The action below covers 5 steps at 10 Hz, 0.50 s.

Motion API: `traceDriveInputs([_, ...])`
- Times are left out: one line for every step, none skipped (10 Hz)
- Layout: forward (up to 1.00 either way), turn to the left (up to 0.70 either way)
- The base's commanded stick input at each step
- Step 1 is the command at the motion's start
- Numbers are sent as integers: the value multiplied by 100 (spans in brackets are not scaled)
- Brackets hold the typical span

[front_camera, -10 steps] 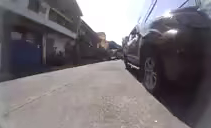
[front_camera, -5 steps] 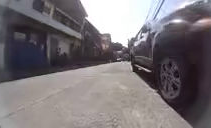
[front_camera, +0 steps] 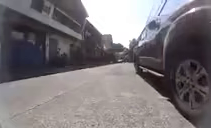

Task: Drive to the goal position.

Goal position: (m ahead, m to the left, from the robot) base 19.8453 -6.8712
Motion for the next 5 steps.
traceDriveInputs([65,-3])
traceDriveInputs([65,-15])
traceDriveInputs([65,-16])
traceDriveInputs([65,-2])
traceDriveInputs([65,-7])
